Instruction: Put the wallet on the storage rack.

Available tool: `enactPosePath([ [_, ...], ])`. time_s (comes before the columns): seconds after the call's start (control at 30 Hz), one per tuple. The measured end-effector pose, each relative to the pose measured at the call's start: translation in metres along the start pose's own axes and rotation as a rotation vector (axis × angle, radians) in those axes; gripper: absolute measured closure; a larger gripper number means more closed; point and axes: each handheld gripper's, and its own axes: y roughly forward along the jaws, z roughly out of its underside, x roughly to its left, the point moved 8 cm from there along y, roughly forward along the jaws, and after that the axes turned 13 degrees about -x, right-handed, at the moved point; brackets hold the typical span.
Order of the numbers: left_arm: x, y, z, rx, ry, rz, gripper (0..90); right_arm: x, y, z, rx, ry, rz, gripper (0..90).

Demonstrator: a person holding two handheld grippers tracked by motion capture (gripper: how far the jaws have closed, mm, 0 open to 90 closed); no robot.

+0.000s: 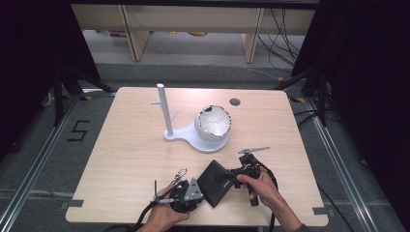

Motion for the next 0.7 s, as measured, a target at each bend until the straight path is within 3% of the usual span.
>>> enactPosePath([
  [0.07,0.000,-0.001,0.000,0.003,0.006,-0.004,87.6,0.000,-0.001,0.000,-0.001,0.006,0.029,71.2],
  [0.1,0.000,-0.001,0.000,0.003,0.006,-0.004,87.0,0.000,-0.001,0.000,-0.001,0.006,0.029,71.2],
  [0.13,-0.001,-0.001,0.000,0.007,0.000,0.003,86.3,0.001,-0.001,0.000,-0.008,0.000,-0.002,72.6],
  [0.2,0.000,-0.001,0.000,0.008,0.005,0.003,85.5,0.000,-0.001,-0.001,-0.012,-0.013,0.012,73.4],
  [0.23,0.000,-0.002,0.000,0.015,0.010,0.000,84.6,0.003,-0.002,0.000,-0.012,0.001,-0.003,74.4],
  [0.27,-0.002,-0.002,0.000,0.003,-0.010,0.006,83.2,0.005,-0.002,-0.001,-0.014,0.003,0.006,75.2],
  [0.3,-0.003,-0.003,0.000,0.009,-0.008,0.013,80.8,0.007,-0.002,-0.002,-0.024,-0.019,-0.017,76.1],
  [0.37,-0.003,-0.004,-0.002,-0.004,-0.020,0.021,74.3,0.010,-0.003,-0.003,-0.032,-0.031,-0.015,77.3],
  [0.4,-0.003,-0.007,-0.004,-0.009,-0.019,0.014,74.3,0.011,0.001,-0.005,-0.068,-0.071,-0.048,77.7],
  [0.43,-0.005,-0.010,-0.009,-0.036,-0.032,0.021,68.8,0.013,0.000,-0.006,-0.074,-0.092,-0.055,78.5],
  [0.5,-0.005,-0.014,-0.011,-0.042,-0.029,0.018,64.7,0.014,-0.001,-0.007,-0.082,-0.110,-0.050,78.9],
  [0.57,-0.005,-0.023,-0.014,-0.052,-0.023,0.016,60.6,0.019,-0.004,-0.009,-0.084,-0.099,-0.063,79.2],
  [0.7,-0.004,-0.037,-0.014,-0.061,-0.045,0.008,51.2,0.022,-0.009,-0.014,-0.112,-0.137,-0.054,79.4],
])
